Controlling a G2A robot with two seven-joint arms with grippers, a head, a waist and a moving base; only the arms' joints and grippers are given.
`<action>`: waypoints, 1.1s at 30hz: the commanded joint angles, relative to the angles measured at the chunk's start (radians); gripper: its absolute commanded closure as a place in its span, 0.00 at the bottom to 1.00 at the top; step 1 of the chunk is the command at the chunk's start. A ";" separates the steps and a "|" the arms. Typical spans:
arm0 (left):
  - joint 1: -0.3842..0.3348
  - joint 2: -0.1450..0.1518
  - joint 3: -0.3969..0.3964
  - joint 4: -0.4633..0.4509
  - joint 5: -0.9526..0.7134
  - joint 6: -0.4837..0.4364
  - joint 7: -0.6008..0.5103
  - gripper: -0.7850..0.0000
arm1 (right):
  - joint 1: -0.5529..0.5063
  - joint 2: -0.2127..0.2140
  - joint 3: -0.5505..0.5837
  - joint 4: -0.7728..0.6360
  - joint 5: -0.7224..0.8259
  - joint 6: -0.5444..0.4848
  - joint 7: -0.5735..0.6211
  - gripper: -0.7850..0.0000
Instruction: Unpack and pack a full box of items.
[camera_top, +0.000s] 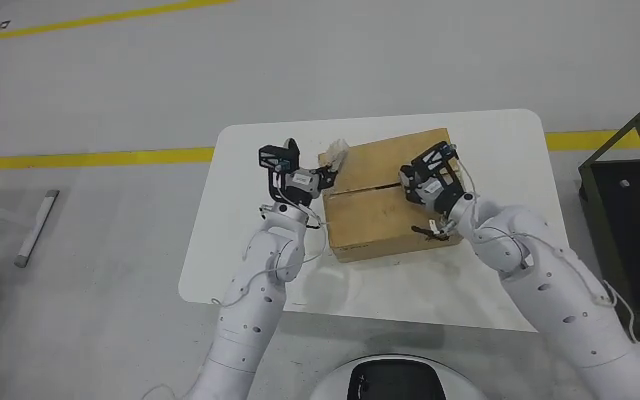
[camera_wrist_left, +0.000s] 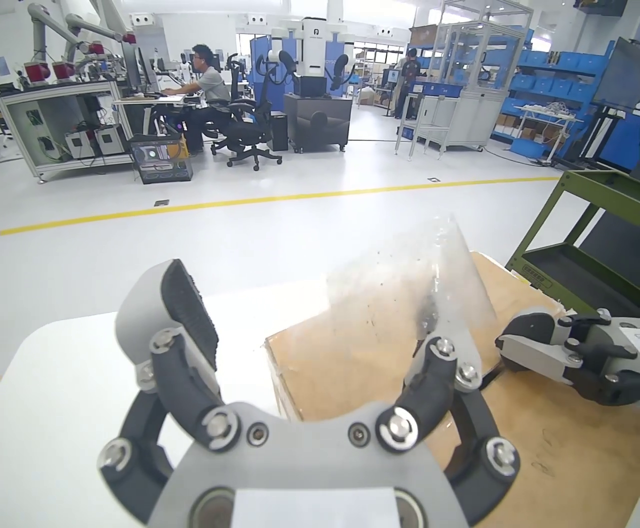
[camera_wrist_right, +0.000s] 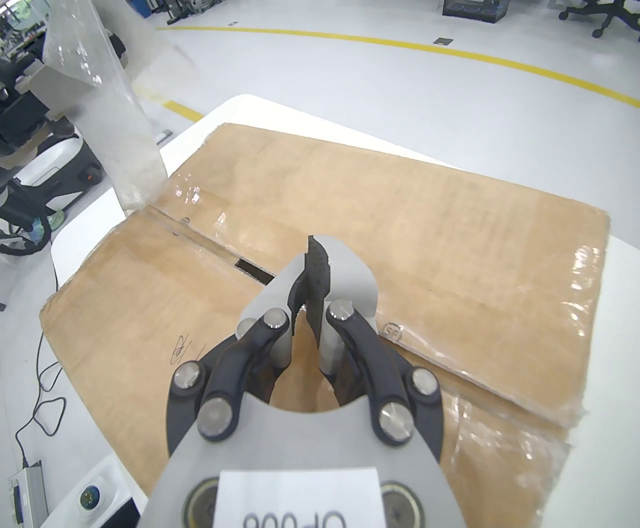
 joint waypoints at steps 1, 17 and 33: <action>-0.003 -0.002 0.009 0.005 0.000 -0.005 -0.002 0.00 | -0.002 0.001 0.021 -0.011 0.012 0.026 -0.006 1.00; -0.080 -0.039 0.143 0.068 0.028 -0.076 -0.001 0.00 | -0.095 0.032 0.314 -0.141 0.029 0.170 -0.002 0.96; -0.196 -0.093 0.275 0.143 0.091 -0.075 -0.011 0.00 | -0.180 0.047 0.440 -0.197 0.057 0.163 0.013 0.87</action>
